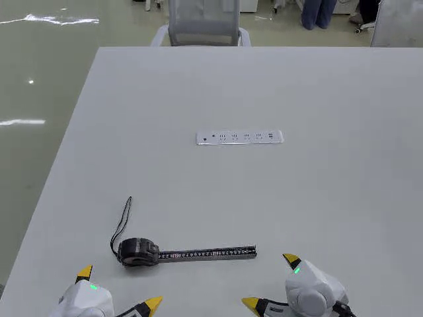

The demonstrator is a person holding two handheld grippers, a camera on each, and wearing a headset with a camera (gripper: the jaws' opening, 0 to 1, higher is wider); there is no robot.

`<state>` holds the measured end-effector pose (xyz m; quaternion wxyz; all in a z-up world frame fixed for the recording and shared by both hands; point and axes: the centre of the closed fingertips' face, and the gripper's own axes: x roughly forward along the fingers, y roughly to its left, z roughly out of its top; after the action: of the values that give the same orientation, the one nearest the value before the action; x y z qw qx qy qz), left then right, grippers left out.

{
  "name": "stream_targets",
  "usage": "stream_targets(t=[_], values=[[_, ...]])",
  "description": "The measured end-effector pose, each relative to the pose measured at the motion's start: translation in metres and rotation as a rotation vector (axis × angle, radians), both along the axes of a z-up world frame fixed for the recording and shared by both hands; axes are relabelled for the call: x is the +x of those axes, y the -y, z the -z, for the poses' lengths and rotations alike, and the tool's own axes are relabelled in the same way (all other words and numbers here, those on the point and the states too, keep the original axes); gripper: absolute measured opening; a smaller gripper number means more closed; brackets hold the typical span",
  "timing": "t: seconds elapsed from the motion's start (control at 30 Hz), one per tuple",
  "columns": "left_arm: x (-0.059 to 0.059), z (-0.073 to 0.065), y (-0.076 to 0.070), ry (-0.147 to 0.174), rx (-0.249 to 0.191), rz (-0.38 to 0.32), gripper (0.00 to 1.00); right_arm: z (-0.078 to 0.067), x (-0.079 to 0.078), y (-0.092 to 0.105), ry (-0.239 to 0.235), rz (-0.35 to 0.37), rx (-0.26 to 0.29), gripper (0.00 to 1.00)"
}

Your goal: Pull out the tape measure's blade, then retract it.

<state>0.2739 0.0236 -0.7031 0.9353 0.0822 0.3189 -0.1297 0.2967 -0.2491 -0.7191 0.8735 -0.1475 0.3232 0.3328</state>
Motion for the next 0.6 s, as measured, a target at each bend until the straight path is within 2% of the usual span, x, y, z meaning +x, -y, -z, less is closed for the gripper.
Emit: stream_targets(t=[0.1, 0.27, 0.4, 0.5, 0.6], values=[[-0.003, -0.001, 0.0, 0.011, 0.018, -0.015, 0.99, -0.005, 0.0, 0.002, 0.016, 0.054, 0.023, 0.83], [-0.006, -0.001, 0.006, 0.017, 0.001, -0.037, 0.99, -0.01, 0.0, 0.005, 0.046, 0.098, 0.028, 0.83], [-0.009, -0.001, 0.009, 0.024, 0.01, -0.039, 0.99, -0.01, -0.003, 0.005, 0.051, 0.108, 0.025, 0.83], [-0.01, -0.003, 0.008, 0.033, -0.004, -0.069, 0.99, -0.009, -0.007, 0.002, 0.051, 0.102, 0.023, 0.84], [-0.011, -0.003, 0.007, 0.035, 0.009, -0.083, 0.99, -0.008, -0.01, 0.002, 0.045, 0.105, 0.02, 0.83]])
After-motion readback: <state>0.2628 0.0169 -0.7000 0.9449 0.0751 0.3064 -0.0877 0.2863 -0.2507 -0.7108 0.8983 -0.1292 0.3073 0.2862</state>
